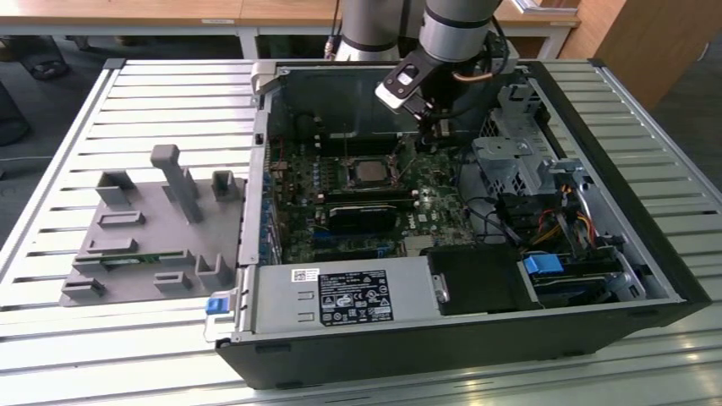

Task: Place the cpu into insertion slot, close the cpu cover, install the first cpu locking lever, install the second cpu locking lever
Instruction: 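Close the cpu cover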

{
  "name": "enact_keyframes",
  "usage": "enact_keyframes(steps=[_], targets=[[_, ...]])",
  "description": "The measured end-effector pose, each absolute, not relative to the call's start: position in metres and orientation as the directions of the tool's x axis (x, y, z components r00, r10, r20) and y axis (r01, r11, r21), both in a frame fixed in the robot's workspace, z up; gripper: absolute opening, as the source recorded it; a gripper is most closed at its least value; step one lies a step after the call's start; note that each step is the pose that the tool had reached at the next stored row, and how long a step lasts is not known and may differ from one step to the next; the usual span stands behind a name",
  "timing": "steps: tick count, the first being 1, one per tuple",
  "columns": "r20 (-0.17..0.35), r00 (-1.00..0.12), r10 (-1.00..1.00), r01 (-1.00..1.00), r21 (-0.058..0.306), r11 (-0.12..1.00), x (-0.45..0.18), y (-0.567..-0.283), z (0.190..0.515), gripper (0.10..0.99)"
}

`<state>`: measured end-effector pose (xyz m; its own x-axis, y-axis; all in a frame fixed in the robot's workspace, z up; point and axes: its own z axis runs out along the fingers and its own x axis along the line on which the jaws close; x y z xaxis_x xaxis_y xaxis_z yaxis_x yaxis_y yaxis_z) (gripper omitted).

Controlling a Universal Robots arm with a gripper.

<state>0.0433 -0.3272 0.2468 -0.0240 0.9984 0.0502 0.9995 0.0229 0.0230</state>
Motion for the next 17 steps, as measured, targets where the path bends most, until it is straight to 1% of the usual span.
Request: enact_keyframes(steps=[17], targets=[[0.05, -0.024, 0.998, 0.999, 0.023, 0.023, 0.0368, -0.3272, 0.2468, 0.106]])
